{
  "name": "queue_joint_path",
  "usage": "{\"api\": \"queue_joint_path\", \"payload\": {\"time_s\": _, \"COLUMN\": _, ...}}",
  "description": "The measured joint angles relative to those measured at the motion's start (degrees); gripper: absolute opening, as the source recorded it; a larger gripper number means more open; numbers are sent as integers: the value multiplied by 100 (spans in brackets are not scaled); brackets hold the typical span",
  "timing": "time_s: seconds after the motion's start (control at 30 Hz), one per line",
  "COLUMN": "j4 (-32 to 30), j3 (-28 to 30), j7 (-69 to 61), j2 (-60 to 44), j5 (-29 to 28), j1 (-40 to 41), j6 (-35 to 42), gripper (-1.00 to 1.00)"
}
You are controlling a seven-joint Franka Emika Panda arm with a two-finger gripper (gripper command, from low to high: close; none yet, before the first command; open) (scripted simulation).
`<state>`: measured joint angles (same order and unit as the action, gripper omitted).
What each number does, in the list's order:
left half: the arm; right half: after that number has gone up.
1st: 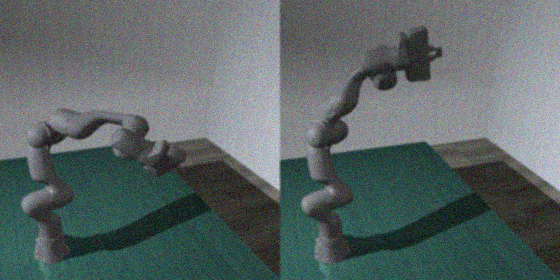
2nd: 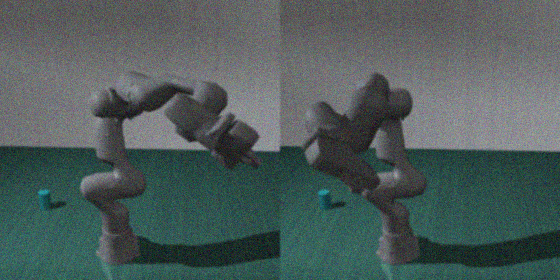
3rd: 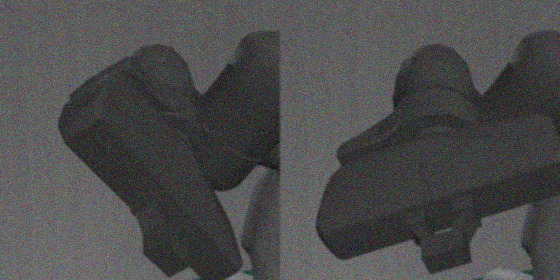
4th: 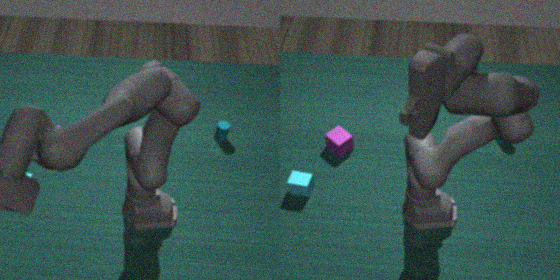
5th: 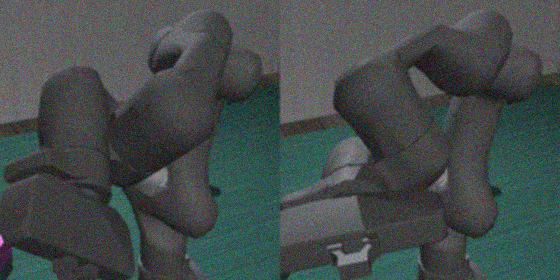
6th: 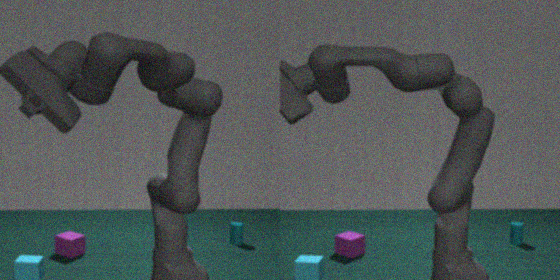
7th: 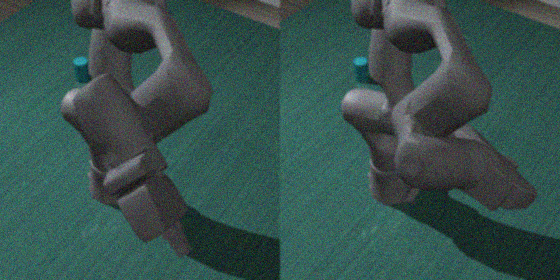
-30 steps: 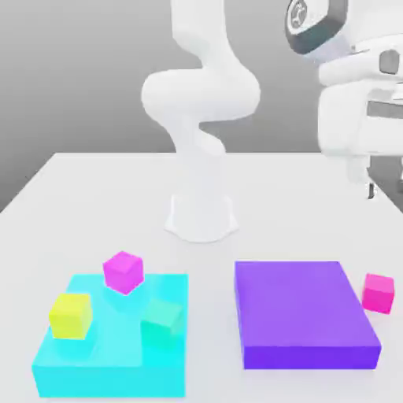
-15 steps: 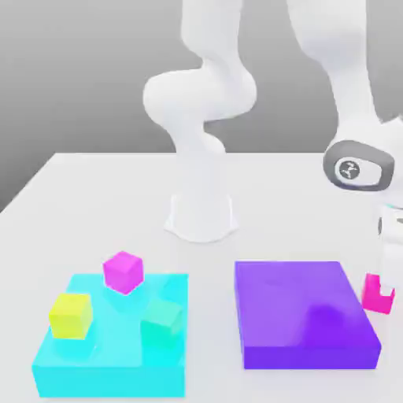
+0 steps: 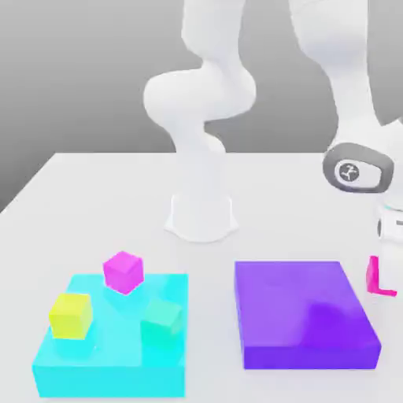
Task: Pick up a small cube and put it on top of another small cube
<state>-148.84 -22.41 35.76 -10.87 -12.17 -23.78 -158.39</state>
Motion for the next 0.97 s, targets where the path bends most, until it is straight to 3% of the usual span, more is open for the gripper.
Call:
{"api": "queue_joint_path", "payload": {"time_s": 0.23, "j4": 118, "j3": 1082, "j7": 1033, "j2": 503, "j5": 433, "j1": 969, "j6": 588, "gripper": -100}}
{"api": "queue_joint_path", "payload": {"time_s": 0.7, "j4": 495, "j3": 2689, "j7": 3765, "j2": 1519, "j5": 1115, "j1": 4384, "j6": 1884, "gripper": -100}}
{"api": "queue_joint_path", "payload": {"time_s": 0.83, "j4": 386, "j3": 2745, "j7": 3866, "j2": 946, "j5": 1255, "j1": 4466, "j6": 1195, "gripper": -100}}
{"api": "queue_joint_path", "payload": {"time_s": 0.87, "j4": 358, "j3": 2732, "j7": 3856, "j2": 806, "j5": 1277, "j1": 4465, "j6": 1027, "gripper": 100}}
{"api": "queue_joint_path", "payload": {"time_s": 0.97, "j4": 358, "j3": 2732, "j7": 3856, "j2": 806, "j5": 1277, "j1": 4462, "j6": 1027, "gripper": 100}}
